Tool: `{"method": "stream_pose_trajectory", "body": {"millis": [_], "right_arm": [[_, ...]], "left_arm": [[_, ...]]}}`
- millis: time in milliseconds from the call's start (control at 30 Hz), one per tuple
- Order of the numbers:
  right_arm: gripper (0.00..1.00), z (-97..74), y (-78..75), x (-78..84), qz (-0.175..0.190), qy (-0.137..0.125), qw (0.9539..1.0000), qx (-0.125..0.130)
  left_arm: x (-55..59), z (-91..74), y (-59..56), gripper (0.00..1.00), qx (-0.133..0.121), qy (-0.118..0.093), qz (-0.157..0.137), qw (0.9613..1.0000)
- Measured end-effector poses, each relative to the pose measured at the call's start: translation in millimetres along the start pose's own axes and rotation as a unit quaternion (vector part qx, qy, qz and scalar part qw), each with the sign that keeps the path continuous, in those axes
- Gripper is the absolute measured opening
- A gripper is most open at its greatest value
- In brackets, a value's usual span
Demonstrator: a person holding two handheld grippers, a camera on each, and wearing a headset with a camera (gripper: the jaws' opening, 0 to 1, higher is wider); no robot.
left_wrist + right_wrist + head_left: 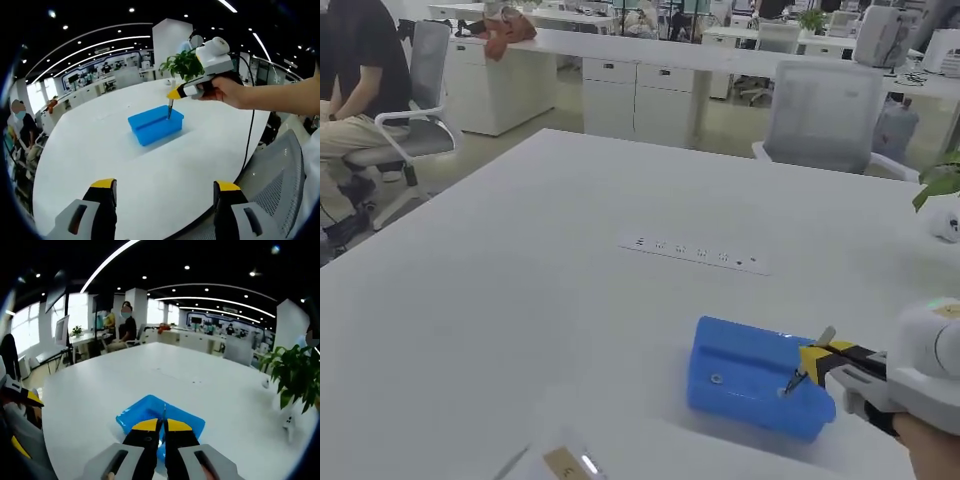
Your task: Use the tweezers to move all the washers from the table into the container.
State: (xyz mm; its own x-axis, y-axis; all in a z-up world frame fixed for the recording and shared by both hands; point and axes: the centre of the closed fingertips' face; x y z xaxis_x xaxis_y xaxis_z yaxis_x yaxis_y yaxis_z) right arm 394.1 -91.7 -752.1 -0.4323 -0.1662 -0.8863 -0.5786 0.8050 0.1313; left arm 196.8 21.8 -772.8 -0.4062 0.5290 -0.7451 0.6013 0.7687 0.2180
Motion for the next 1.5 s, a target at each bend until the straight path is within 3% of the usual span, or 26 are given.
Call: {"method": "stream_pose_trajectory", "body": {"millis": [167,433,1200,1400,1500], "right_arm": [[0.00,3.3,-9.7,6.7,0.019,0.002,0.9998,0.012],[0.00,15.4,-16.4,14.0,0.010,0.015,0.9997,0.018],[0.00,39.5,-20.6,35.7,0.003,0.046,0.9988,0.019],[0.00,40.8,-20.3,33.4,0.005,0.045,0.9988,0.016],[0.01,39.7,-21.4,33.2,0.007,0.047,0.9987,0.018]], "left_arm": [[-0.5,0.2,0.9,0.81,-0.001,0.001,-0.002,1.0000],[0.0,2.1,1.0,0.80,0.001,0.003,-0.001,1.0000],[8.6,11.5,1.9,0.76,0.016,0.014,-0.020,0.9996],[-3.2,13.0,5.7,0.66,0.021,-0.012,-0.026,0.9994],[-10.8,14.1,8.5,0.63,0.023,-0.020,-0.015,0.9994]]}}
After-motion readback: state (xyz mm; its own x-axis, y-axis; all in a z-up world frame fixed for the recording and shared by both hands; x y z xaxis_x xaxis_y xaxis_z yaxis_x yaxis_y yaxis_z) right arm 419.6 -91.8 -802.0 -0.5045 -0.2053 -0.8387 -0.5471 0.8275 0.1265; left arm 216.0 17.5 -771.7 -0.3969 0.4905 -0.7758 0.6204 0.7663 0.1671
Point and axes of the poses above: the centre of the closed fingertips' face, and the gripper's own axes: z roughly forward along the fingers, y roughly to its left, x roughly out of its underside, and after that the axes turned 12 degrees about z, right-handed
